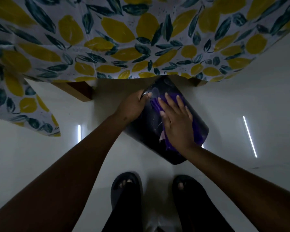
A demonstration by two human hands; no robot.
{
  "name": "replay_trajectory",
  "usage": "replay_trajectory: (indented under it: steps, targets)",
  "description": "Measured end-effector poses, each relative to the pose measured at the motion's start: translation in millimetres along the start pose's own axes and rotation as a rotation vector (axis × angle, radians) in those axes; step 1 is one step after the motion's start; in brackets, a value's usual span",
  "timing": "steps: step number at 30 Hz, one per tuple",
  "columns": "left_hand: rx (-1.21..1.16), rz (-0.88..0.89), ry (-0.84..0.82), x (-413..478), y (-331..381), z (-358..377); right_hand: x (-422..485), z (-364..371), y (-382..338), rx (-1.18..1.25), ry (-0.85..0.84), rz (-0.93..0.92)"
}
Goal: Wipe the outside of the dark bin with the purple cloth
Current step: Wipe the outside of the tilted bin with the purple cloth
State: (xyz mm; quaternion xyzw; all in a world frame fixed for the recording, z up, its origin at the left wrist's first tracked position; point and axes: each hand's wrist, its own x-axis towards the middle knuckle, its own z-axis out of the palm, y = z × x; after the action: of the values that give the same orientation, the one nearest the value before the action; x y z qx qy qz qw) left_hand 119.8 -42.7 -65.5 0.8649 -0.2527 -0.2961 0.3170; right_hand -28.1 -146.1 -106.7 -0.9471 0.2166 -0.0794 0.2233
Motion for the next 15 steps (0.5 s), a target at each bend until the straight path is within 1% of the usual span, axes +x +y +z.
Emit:
replay_trajectory:
  steps: [1, 2, 5, 6, 7, 8, 9, 12, 14, 15]
  targets:
    - [-0.001, -0.014, 0.0, -1, -2, 0, -2, 3, -2, -0.028, -0.005, -0.009]
    - [-0.003, -0.033, -0.005, -3, -3, 0, -7, 6, -1, -0.108, -0.018, -0.102]
    - [0.004, -0.076, -0.009, -10, -6, -1, -20, 9, 21, -0.345, -0.155, -0.673]
    - [-0.001, -0.073, -0.001, -11, -5, 0, -17, 5, 30, -0.361, -0.188, -0.782]
    - [-0.015, -0.064, 0.011, -9, -4, 1, -12, 2, 36, -0.338, -0.188, -0.804]
    - [-0.034, -0.054, 0.022, -8, -3, 3, -6, -1, 37, -0.299, -0.169, -0.745]
    - [-0.054, -0.042, 0.032, -8, -2, 4, 0, -3, 34, -0.252, -0.148, -0.62]
    - [-0.082, -0.036, 0.05, -9, -3, 4, 25, -2, 21, -0.018, -0.048, -0.14]
    - [-0.072, -0.056, 0.058, -15, -4, 5, 43, -2, 20, 0.151, -0.041, 0.06]
    - [-0.067, -0.06, 0.059, -17, -3, 5, 52, -3, 23, 0.206, -0.06, 0.119]
